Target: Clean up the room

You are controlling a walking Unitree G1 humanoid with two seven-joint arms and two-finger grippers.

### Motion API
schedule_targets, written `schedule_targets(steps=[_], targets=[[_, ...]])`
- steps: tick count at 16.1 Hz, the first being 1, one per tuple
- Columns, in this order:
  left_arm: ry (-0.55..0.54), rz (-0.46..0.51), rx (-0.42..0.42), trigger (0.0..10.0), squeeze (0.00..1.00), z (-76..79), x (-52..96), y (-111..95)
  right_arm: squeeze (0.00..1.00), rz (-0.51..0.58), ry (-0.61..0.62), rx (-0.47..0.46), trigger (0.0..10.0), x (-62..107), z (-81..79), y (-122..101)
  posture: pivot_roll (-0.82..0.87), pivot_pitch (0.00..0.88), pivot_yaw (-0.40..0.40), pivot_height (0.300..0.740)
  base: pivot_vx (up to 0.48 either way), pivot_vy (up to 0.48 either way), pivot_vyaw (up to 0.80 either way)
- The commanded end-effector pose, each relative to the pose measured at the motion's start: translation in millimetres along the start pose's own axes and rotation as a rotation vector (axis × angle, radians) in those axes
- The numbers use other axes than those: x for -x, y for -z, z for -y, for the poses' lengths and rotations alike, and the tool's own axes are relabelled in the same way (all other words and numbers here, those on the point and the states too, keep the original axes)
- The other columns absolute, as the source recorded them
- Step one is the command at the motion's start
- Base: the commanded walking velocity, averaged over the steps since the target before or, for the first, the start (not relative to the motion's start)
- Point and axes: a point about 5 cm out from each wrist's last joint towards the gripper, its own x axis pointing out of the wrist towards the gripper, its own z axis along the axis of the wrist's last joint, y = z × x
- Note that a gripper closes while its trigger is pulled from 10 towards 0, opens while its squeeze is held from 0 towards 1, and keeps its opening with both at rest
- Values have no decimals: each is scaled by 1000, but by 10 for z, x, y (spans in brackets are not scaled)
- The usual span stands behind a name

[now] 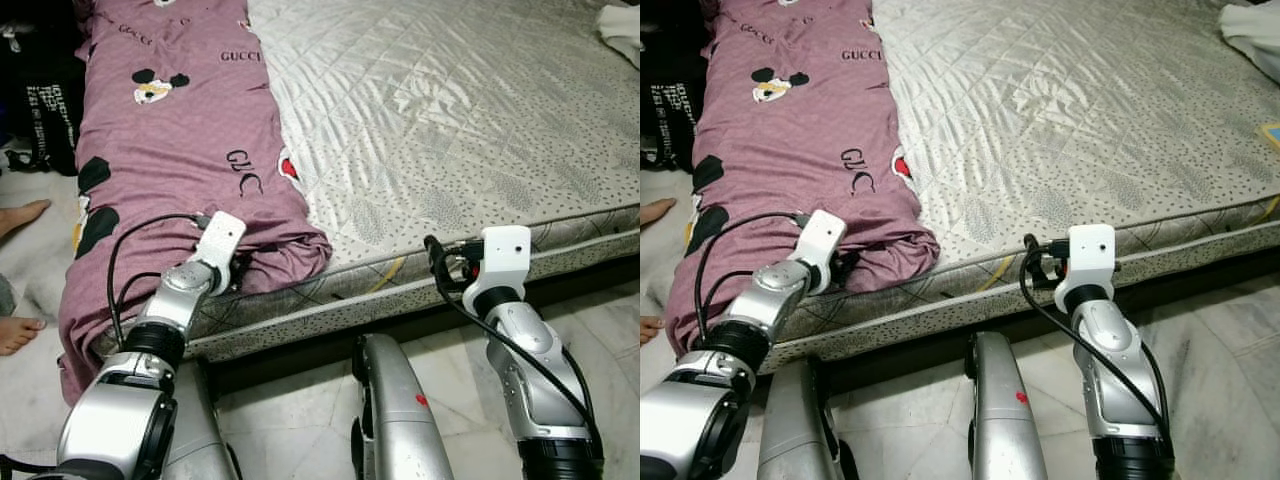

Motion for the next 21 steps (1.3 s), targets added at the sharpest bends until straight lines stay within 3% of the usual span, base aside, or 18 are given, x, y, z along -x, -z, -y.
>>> schedule_targets(steps=[1, 8, 13, 18, 19, 20, 21], targets=[[8, 9, -12, 0, 0, -8, -7, -43, 0, -10, 2, 8, 10000, -3, 11, 19, -221, 76, -14, 521, 0, 0, 0], [31, 42, -21, 0, 0, 14, -23, -98, 0, -6, 3, 14, 10000, -12, 10, 15, -222, 67, -12, 521, 0, 0, 0], [96, 100, -4, 0, 0, 159, -31, -181, 0, -6, 0, 16, 10000, -24, 6, 21, -218, 57, -13, 521, 0, 0, 0], [114, 100, -3, 0, 0, 191, -25, -155, 0, -4, 1, 16, 10000, -34, -2, 24, -216, 52, -12, 521, 0, 0, 0], [152, 118, -14, 0, 0, 268, -16, -187, 0, -3, 3, 17, 10000, -33, 2, 24, -216, 52, -12, 521, 0, 0, 0], [265, 139, -40, 0, 0, 486, 9, -216, 0, -4, 5, 18, 10000, -35, 4, 29, -212, 47, -10, 521, 0, 0, 0], [299, 141, -51, 0, 0, 549, 21, -215, 0, -4, 5, 18, 10000, -35, 4, 29, -212, 47, -10, 521, 0, 0, 0]])
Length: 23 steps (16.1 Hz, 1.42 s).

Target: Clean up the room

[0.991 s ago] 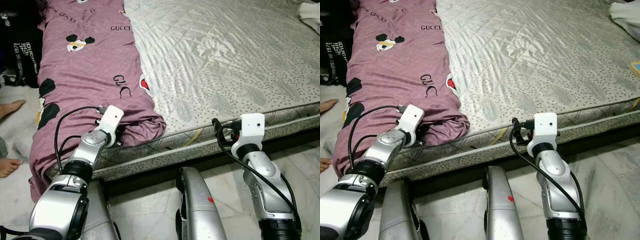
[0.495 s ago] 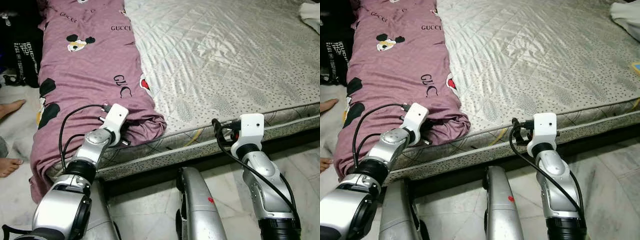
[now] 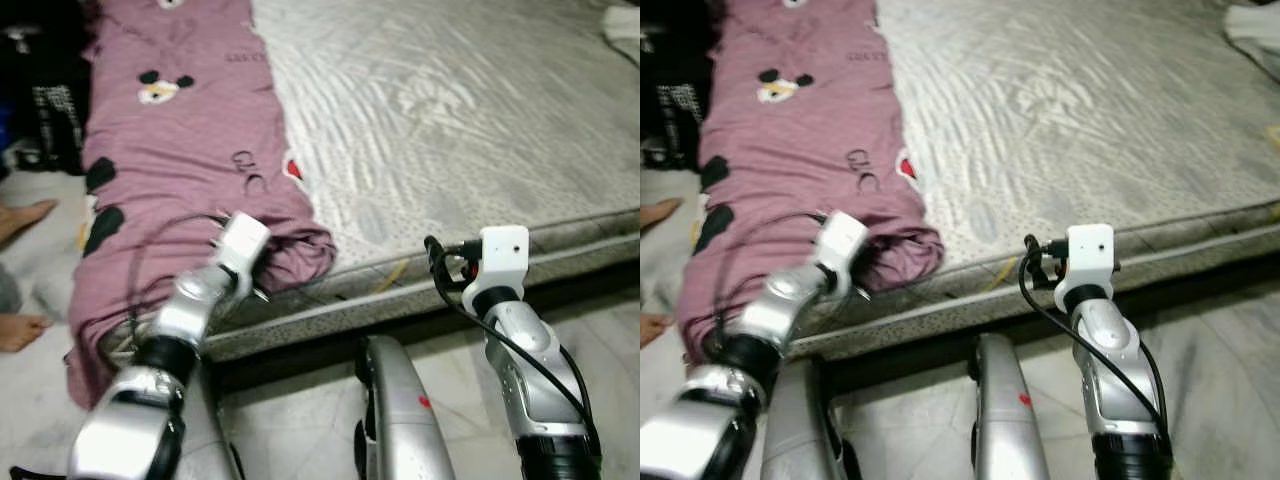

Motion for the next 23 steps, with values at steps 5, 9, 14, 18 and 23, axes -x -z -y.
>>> schedule_targets(steps=[5, 9, 14, 18, 23], targets=[[408, 52, -88, 0, 0, 725, 89, -131, 0, 1, 3, 10, 10000, -12, 7, 3, -209, 48, -11, 521, 0, 0, 0], [507, 29, -104, 0, 0, 909, 311, -83, 0, 1, 5, 13, 10000, -18, 11, 7, -203, 46, -8, 521, 0, 0, 0], [65, 222, -73, 10000, 8, 580, 416, -300, 0, -2, 4, 7, 10000, -34, 0, 21, -191, 42, -8, 521, 0, 0, 0], [-239, 392, -6, 10000, 1000, 195, 559, -502, 0, -2, 3, -9, 10000, -27, -12, 28, -180, 52, -7, 521, 0, 0, 0], [-590, 420, 108, 10000, 1000, -507, 698, -553, 0, -5, 12, -16, 10000, 23, -2, 39, -189, 75, -1, 521, 0, 0, 0]])
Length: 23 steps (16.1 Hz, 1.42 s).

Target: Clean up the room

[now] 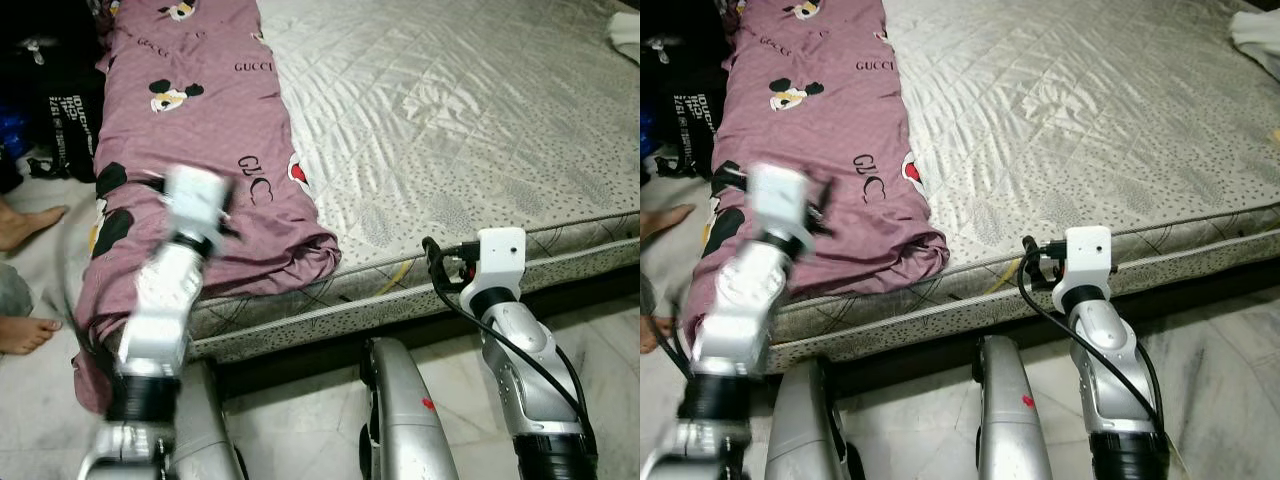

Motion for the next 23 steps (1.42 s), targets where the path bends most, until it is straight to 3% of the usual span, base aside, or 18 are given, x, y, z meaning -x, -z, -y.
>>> schedule_targets(steps=[1, 3, 5, 8, 10, 12, 13, 14, 15, 18, 20, 21, 23], targets=[[-61, -58, 39, 10000, 1000, -118, -22, 94, 0, 6, 11, -1, 10000, 39, 18, -24, -193, 86, -1, 521, 0, 0, 0], [-107, -107, 78, 10000, 1000, -224, -73, 163, 0, -4, 21, 5, 10000, 97, 75, -7, -203, 120, -4, 521, 0, 0, 0], [-152, -165, 92, 10000, 1000, -379, -119, 259, 0, -24, 55, 26, 10000, 252, 239, 27, -220, 173, -2, 521, 0, 0, 0], [-109, -239, 90, 10000, 1000, -420, -187, 373, 0, -75, 90, 56, 10000, 521, 448, 125, -238, 243, 3, 521, 0, 0, 0], [-41, -273, 69, 10000, 1000, -339, -277, 438, 0, -129, 95, 70, 10000, 770, 503, 189, -254, 271, 7, 521, 0, 0, 0], [8, -315, 55, 10000, 1000, -256, -336, 484, 0, -141, 102, 72, 10000, 843, 507, 191, -270, 289, 10, 521, 0, 0, 0], [62, -352, 34, 10000, 1000, -174, -358, 520, 0, -144, 102, 73, 10000, 864, 506, 184, -277, 295, 10, 521, 0, 0, 0], [193, -410, -24, 10000, 957, 47, -391, 571, 0, -149, 98, 75, 10000, 873, 504, 182, -280, 297, 12, 521, 0, 0, 0], [280, -441, -59, 10000, 0, 205, -378, 616, 0, -151, 98, 76, 10000, 869, 498, 182, -279, 293, 14, 521, 0, 0, 0], [515, -520, -95, 10000, 0, 612, -239, 797, 0, -147, 100, 76, 10000, 833, 465, 152, -290, 274, 19, 521, 0, 0, 0], [670, -575, -87, 10000, 0, 884, -47, 965, 0, -137, 101, 76, 10000, 806, 453, 134, -291, 255, 19, 521, 0, 0, 0], [779, -618, -88, 10000, 0, 1049, 118, 1088, 0, -130, 99, 75, 10000, 773, 449, 128, -286, 242, 18, 521, 0, 0, 0], [929, -664, -122, 10000, 0, 1226, 376, 1255, 0, -117, 91, 70, 10000, 698, 422, 120, -276, 220, 17, 521, 0, 0, 0]])
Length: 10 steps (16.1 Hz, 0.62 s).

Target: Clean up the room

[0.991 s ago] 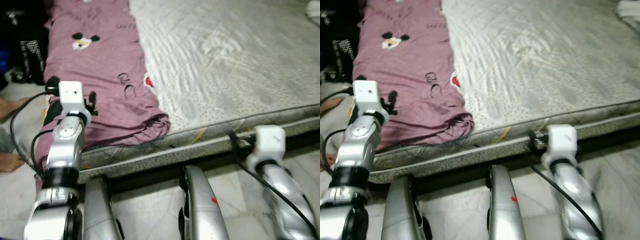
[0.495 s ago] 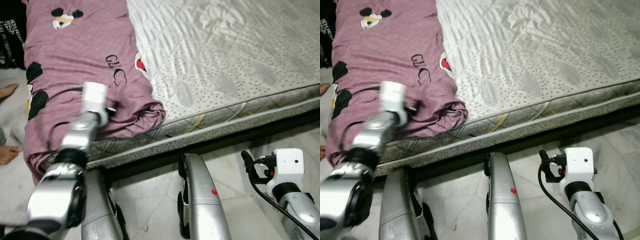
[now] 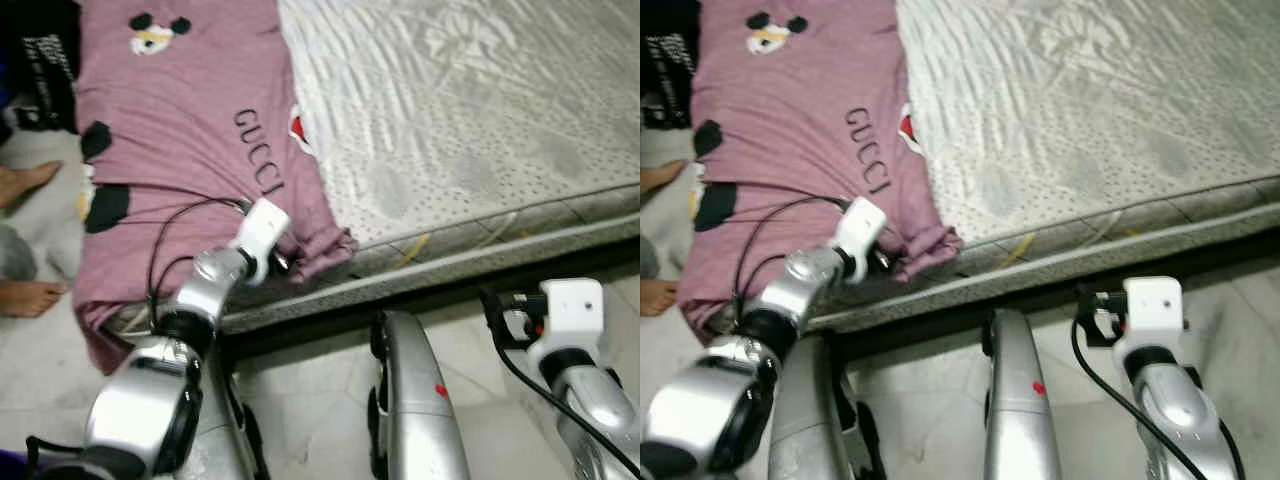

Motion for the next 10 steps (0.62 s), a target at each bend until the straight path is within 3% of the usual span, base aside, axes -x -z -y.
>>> schedule_targets(steps=[1, 4, 7, 8, 10], targets=[[317, -197, -14, 10000, 0, 743, -61, 539, 0, -18, -7, -4, 10000, -30, -38, 56, -266, 203, 18, 521, 0, 0, 0], [206, -96, -121, 10000, 0, 665, -47, 454, 0, 6, -17, -17, 10000, -149, -97, 15, -242, 173, 20, 521, 0, 0, 0], [-42, 58, -180, 10000, 0, 359, 18, 217, 0, 29, -23, -26, 10000, -250, -148, -8, -221, 144, 21, 521, 0, 0, 0], [-123, 168, -217, 10000, 0, 246, 82, 45, 0, 45, -25, -33, 10000, -319, -177, -31, -210, 127, 21, 521, 0, 0, 0], [-155, 248, -271, 10000, 0, 202, 148, -84, 0, 61, -26, -40, 10000, -367, -200, -58, -200, 114, 22, 521, 0, 0, 0]])
